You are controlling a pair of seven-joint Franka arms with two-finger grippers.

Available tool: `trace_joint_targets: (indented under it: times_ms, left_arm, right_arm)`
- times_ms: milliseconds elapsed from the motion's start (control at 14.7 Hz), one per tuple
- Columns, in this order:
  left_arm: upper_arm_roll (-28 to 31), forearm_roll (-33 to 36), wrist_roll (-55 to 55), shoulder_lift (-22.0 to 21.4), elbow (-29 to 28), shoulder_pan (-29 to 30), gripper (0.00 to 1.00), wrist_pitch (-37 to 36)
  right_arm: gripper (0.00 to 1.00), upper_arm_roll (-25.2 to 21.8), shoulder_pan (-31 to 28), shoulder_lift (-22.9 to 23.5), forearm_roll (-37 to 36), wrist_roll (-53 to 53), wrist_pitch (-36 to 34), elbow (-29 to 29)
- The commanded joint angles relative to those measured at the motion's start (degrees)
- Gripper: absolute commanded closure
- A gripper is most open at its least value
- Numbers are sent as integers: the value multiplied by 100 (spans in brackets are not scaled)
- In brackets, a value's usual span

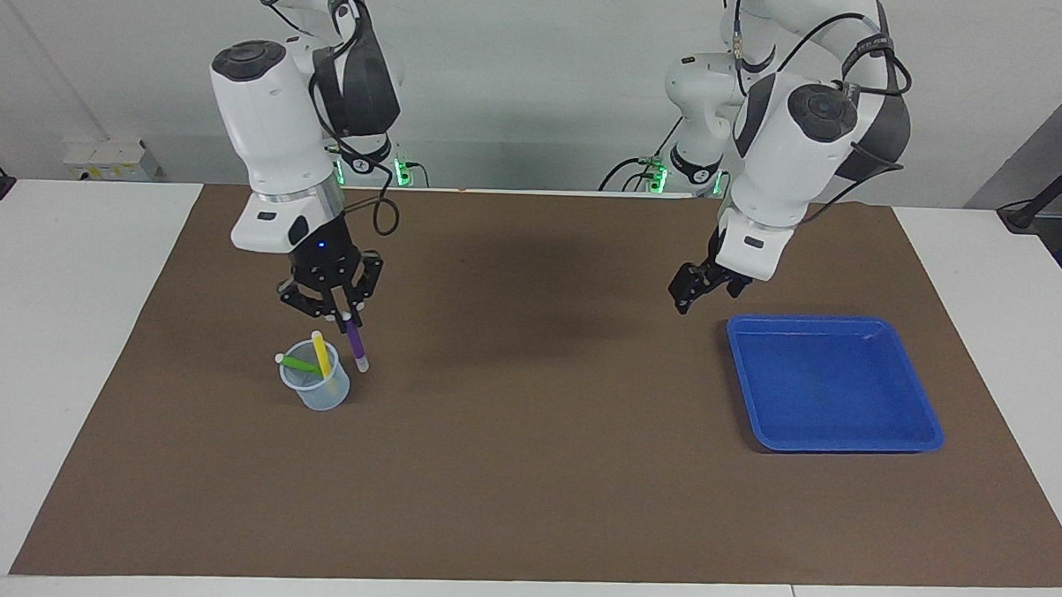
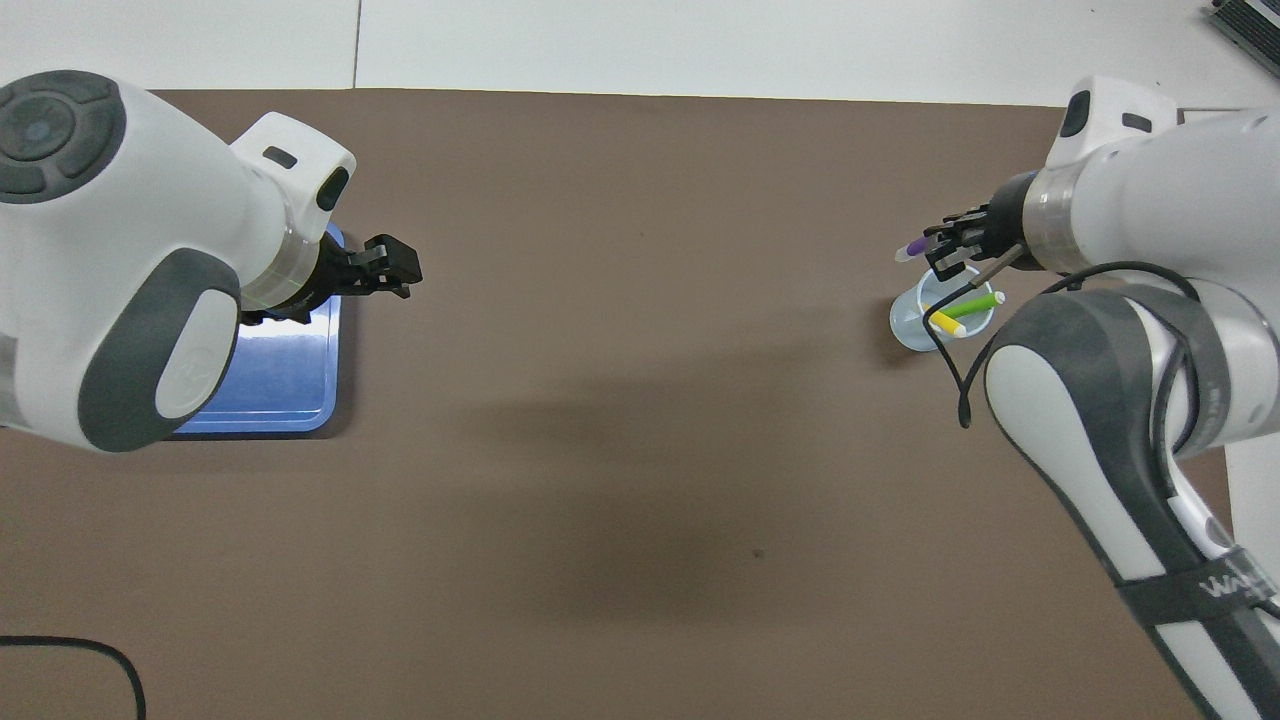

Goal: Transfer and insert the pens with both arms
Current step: 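Carry the purple pen to the cup while the left gripper returns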

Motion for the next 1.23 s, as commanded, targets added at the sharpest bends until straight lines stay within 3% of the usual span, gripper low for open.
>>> trace_joint_targets:
  times_ms: [0,273,613,1159]
  left_arm:
    - [31,149,1164,-413,-40,272,0,-134]
    - [31,149,2299,-852,-67,484,0,-299]
    - [49,79,2354,-1161,-84,546,0,-713]
    - [31,62,2293,-1170,-67,493,0,-739]
  right_arm:
    - [100,88,-238,84,-107,-344,136,-99]
    - [100,80,-448,66,-107,-467,153,-327]
    - [100,88,-669,22,-89,-705,364,-671]
    - [100,88,-836,13,-89,-740,794,-1154]
